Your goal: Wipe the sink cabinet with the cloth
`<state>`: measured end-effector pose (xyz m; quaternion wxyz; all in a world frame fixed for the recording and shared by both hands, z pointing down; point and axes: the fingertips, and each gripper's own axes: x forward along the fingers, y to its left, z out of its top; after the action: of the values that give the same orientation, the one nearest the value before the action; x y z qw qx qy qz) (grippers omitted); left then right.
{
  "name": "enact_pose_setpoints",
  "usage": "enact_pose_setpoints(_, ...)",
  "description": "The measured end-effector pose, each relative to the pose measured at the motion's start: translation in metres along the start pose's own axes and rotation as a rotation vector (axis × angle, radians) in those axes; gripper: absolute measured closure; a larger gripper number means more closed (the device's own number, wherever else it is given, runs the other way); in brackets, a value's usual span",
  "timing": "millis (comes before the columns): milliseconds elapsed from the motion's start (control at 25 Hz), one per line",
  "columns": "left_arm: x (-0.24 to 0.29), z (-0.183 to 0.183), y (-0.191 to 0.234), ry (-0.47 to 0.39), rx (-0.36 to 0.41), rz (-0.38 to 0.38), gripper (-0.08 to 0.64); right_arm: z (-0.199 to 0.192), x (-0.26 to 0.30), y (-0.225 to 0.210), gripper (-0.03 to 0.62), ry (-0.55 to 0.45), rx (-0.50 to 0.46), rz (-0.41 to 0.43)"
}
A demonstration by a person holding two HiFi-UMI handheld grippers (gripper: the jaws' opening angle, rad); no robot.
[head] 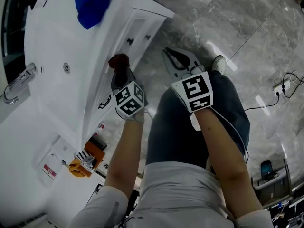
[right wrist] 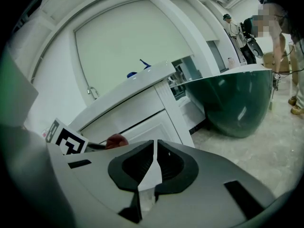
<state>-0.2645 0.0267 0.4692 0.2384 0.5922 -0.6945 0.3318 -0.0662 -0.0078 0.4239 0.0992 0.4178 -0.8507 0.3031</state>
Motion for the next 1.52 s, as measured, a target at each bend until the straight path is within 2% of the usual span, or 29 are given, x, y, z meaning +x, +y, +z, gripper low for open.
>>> enact_pose_setpoints(200,0.033,-0.009,0.0,0.004,-0.057,0.032,0.48,-0.011,-0.009,-0.014,0.554,0.011,0.034,-0.007)
enact_pose_setpoints(440,0.064,-0.013,-0.002,-0.016,-0.026,0.043,0.48,-0.024,-0.002,-0.021,0.554,0.018,0.078,-0.003)
enact_pose_setpoints(600,0.076,-0.019,-0.002,-0.018,-0.036,0.034,0.48,-0.022,0.003,-0.019,0.554,0.007,0.057,0.025)
enact_pose_setpoints(880,0.107,-0.04,-0.013,0.054,-0.016,0.008,0.48,-0.029,0.005,-0.032,0.554,0.007,0.062,0.011)
enact_pose_setpoints(1160,0.134,-0.04,-0.04,0.087,-0.072,-0.034,0.48,-0.028,0.002,-0.055,0.554,-0.015,0.103,-0.016)
enact_pose_setpoints(1320,0.145,-0.032,-0.06,0.076,-0.099,-0.046,0.48,-0.026,0.001,-0.064,0.554,-0.027,0.111,-0.02)
enact_pose_setpoints(1520,0.151,-0.017,-0.081,0.075,-0.181,-0.079,0.48,-0.022,0.002,-0.066,0.554,-0.036,0.106,-0.012)
